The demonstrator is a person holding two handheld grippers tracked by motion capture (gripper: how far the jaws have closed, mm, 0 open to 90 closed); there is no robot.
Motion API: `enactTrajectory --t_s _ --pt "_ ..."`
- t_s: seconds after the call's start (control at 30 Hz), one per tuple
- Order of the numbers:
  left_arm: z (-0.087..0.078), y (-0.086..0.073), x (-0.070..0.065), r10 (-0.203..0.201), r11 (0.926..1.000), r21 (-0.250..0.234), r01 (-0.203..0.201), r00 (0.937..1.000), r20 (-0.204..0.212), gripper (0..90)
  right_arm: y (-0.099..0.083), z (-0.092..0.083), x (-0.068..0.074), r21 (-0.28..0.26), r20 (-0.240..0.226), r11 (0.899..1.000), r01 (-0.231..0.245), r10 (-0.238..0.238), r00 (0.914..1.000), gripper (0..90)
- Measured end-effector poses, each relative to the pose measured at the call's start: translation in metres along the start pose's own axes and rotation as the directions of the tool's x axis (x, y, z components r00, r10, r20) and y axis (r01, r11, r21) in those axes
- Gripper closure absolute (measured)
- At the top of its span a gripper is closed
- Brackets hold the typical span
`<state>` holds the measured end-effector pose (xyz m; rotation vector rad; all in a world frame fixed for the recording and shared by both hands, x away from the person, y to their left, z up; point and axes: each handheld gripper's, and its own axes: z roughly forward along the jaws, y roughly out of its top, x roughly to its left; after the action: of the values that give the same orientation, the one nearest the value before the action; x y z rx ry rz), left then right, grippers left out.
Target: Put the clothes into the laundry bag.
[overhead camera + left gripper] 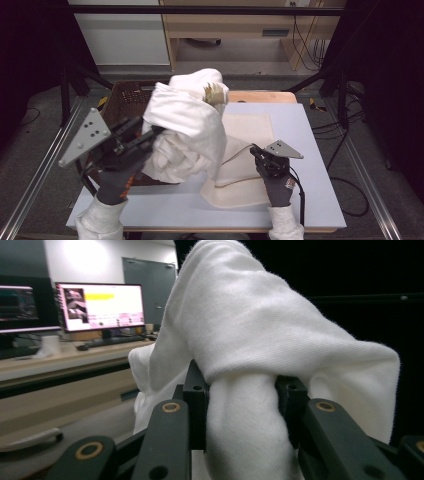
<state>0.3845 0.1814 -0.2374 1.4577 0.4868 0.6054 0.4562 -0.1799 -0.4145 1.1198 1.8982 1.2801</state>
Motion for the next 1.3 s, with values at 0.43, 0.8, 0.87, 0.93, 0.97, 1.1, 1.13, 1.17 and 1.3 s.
enactTrajectory --t_s 0.43,0.8,0.87,0.93,0.97,1.1,1.13,1.17,1.3 --pt "0.015 -0.065 -0.041 -0.031 0.9878 0.156 0.004 0.9851 0.169 66.3 -0.003 0.003 -0.006 -0.008 0.026 1.000 -0.030 0.030 0.9992 86.4" --pt "0.046 -0.129 -0.058 -0.040 0.9245 0.378 -0.049 0.9737 0.224 66.0 -0.003 0.003 -0.005 -0.018 0.031 0.999 -0.036 0.037 0.9988 86.4" --pt "0.053 -0.139 -0.061 -0.038 0.9117 0.407 -0.056 0.9751 0.219 66.0 -0.003 0.003 -0.005 -0.022 0.032 0.999 -0.030 0.031 0.9990 86.4" --pt "0.062 -0.149 -0.063 -0.057 0.9007 0.432 -0.045 0.9736 0.221 65.9 -0.004 0.004 -0.005 -0.022 0.029 0.999 -0.032 0.032 0.9991 86.4" --pt "0.067 -0.154 -0.064 -0.063 0.8945 0.445 -0.042 0.9738 0.218 65.8 -0.004 0.004 -0.005 -0.020 0.030 0.999 -0.031 0.031 0.9991 86.4" --pt "0.088 -0.170 -0.069 -0.047 0.8686 0.493 -0.051 0.9815 0.185 64.9 -0.005 0.005 -0.003 -0.014 0.023 1.000 -0.026 0.026 0.9994 86.4" --pt "0.093 -0.174 -0.071 -0.043 0.8610 0.506 -0.055 0.9826 0.181 64.6 -0.006 0.006 -0.003 -0.011 0.023 1.000 -0.025 0.025 0.9994 86.4" --pt "0.098 -0.177 -0.072 -0.041 0.8534 0.518 -0.060 0.9828 0.180 64.3 -0.006 0.007 -0.002 -0.008 0.024 1.000 -0.022 0.022 0.9995 86.4" --pt "0.115 -0.192 -0.080 -0.033 0.8140 0.575 -0.080 0.9824 0.184 62.4 -0.007 0.009 0.000 0.000 0.022 1.000 -0.011 0.011 0.9997 86.4"
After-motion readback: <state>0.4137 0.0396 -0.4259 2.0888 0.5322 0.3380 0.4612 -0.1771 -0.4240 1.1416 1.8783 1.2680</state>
